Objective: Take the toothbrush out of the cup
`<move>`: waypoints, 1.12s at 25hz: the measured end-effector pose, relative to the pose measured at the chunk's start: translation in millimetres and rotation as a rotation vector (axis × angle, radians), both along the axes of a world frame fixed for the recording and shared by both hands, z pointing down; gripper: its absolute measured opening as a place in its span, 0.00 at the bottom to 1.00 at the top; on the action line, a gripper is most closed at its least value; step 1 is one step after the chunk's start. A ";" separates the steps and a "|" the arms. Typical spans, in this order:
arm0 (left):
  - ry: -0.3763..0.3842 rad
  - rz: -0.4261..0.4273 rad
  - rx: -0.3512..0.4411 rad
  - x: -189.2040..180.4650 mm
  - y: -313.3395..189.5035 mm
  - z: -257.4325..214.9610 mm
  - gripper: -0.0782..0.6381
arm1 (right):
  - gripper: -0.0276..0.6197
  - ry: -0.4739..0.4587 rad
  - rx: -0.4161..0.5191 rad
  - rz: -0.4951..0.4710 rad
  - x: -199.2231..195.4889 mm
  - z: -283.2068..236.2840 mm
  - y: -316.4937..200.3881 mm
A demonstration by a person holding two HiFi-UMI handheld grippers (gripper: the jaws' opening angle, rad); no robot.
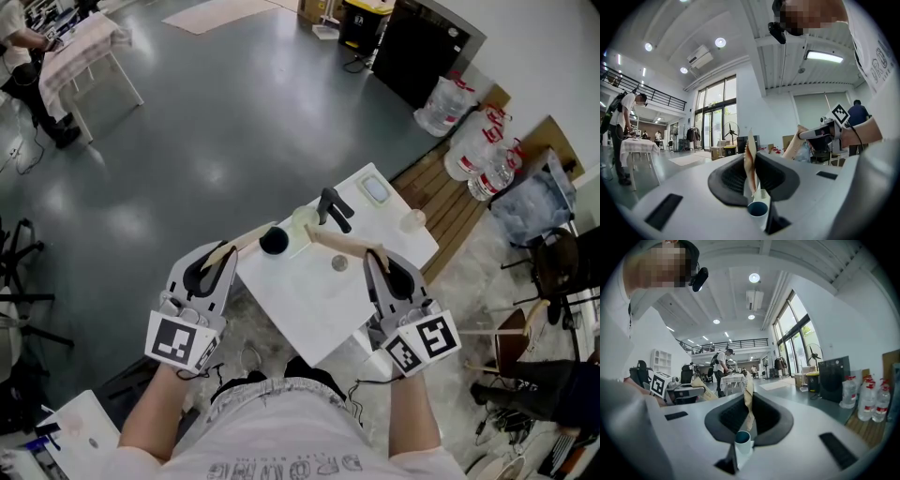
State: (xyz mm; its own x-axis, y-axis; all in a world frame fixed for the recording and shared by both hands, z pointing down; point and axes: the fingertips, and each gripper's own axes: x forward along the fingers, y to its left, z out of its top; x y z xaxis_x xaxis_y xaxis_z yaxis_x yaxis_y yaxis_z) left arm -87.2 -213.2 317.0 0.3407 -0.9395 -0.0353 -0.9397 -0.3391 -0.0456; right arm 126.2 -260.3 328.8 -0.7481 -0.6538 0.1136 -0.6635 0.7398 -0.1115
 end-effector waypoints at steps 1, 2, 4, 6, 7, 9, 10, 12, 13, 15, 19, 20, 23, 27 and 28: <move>-0.001 0.000 0.001 0.2 -0.8 0.1 0.19 | 0.09 0.000 0.000 -0.001 -0.3 0.2 -1.2; -0.003 0.000 0.001 0.6 -1.8 0.0 0.19 | 0.09 -0.001 0.000 -0.002 -0.3 0.2 -2.5; -0.005 0.000 0.001 1.4 -3.8 -0.4 0.19 | 0.09 -0.003 -0.002 -0.004 0.0 0.0 -4.9; -0.005 -0.001 0.002 1.7 -4.6 -1.2 0.19 | 0.09 -0.007 -0.004 -0.008 0.3 -0.6 -6.3; -0.005 -0.002 0.003 1.9 -4.7 -1.5 0.19 | 0.09 -0.007 -0.004 -0.011 0.6 -0.8 -6.7; -0.006 -0.002 0.004 2.9 -5.0 -1.8 0.19 | 0.09 -0.005 -0.003 -0.014 1.3 -0.4 -7.3; -0.006 -0.002 0.003 3.5 -5.2 -1.8 0.19 | 0.09 -0.004 -0.003 -0.015 1.6 -0.1 -7.5; -0.010 0.001 0.002 4.4 -5.6 -1.8 0.19 | 0.09 -0.003 -0.003 -0.017 1.4 0.1 -7.6; -0.011 0.003 0.002 4.8 -5.6 -2.1 0.19 | 0.09 -0.003 -0.004 -0.018 1.2 0.1 -7.4; -0.015 0.004 0.003 6.0 -5.2 -3.1 0.19 | 0.09 -0.007 -0.006 -0.020 1.4 0.5 -6.9; -0.015 0.009 0.004 8.7 -4.2 -3.0 0.19 | 0.09 -0.016 -0.015 -0.021 2.9 3.2 -6.1; -0.014 0.010 0.003 9.3 -4.0 -2.4 0.19 | 0.08 -0.014 -0.016 -0.021 3.2 4.2 -5.8; -0.015 0.010 -0.001 10.6 -2.8 -0.7 0.19 | 0.08 -0.008 -0.019 -0.024 3.4 6.9 -4.2; -0.014 0.010 -0.002 11.7 -2.5 -0.4 0.19 | 0.08 -0.009 -0.020 -0.020 3.5 7.8 -4.0; -0.013 0.011 -0.002 11.6 -2.6 -0.4 0.19 | 0.08 -0.010 -0.020 -0.019 3.3 7.5 -4.2</move>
State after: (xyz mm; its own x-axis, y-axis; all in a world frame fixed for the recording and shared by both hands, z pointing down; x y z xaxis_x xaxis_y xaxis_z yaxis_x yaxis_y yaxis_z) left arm -75.6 -215.8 316.5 0.3515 -0.9357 -0.0292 -0.9352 -0.3495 -0.0572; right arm 129.4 -264.5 336.4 -0.7614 -0.6372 0.1190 -0.6482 0.7499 -0.1323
